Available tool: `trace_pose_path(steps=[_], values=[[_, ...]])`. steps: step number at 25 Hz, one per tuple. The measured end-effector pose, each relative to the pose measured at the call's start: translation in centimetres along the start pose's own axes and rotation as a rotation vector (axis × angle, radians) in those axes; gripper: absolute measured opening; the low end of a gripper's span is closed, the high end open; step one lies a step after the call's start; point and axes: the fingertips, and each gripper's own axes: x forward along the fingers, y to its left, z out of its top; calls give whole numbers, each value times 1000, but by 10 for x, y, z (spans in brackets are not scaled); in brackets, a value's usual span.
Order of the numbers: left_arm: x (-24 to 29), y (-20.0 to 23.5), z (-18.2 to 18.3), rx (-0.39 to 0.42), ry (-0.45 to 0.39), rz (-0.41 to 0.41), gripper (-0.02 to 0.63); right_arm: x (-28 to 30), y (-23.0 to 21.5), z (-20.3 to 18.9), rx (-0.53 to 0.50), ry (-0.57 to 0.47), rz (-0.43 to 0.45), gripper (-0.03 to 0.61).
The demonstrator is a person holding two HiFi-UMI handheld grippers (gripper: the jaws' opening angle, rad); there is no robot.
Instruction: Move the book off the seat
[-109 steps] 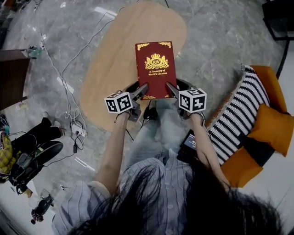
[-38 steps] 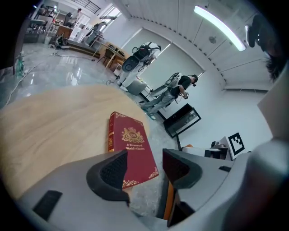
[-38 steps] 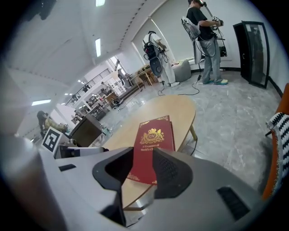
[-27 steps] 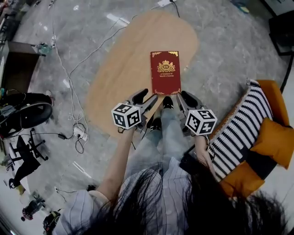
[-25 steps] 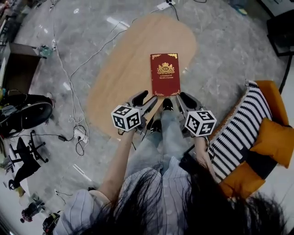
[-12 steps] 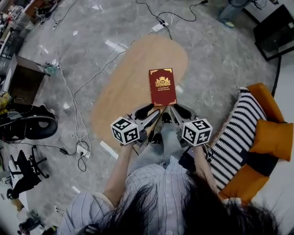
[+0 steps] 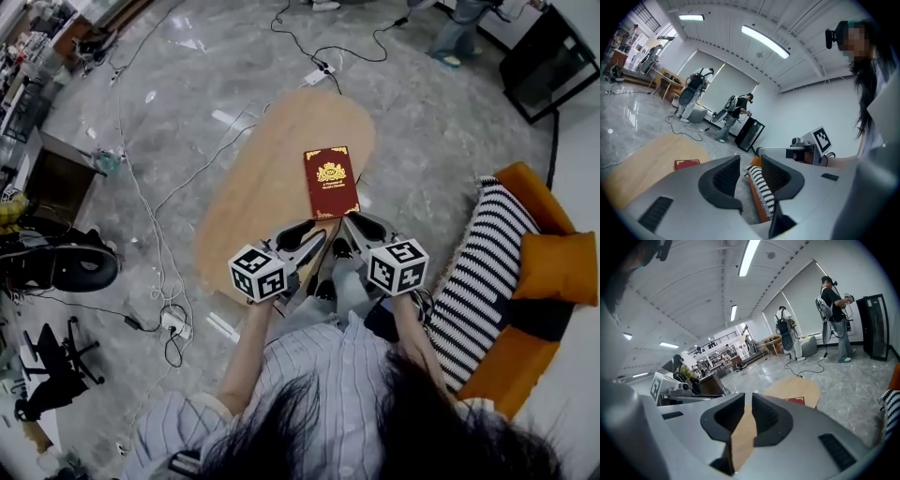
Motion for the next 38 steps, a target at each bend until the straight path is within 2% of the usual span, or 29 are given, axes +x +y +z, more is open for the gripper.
trace_pose_path(steps=[10,20,26,32,38], values=[[-13,-35,-17,29,27,-90,135,-48,21,-27,11,-23,-96,57],[-2,-69,-48,11,92,-166,126,-92,9,-44,54,-32,-176,51],[5,-91,-53,43,92,-159,126,-118,8,-54,54,-32,-181,49],[8,-124,-62,14,90,-180,126,-153,12,-72,71,-43,-175,48],[4,-160,-78,41,99,-181,126,-192,13,-87,72,-78,-185,48]])
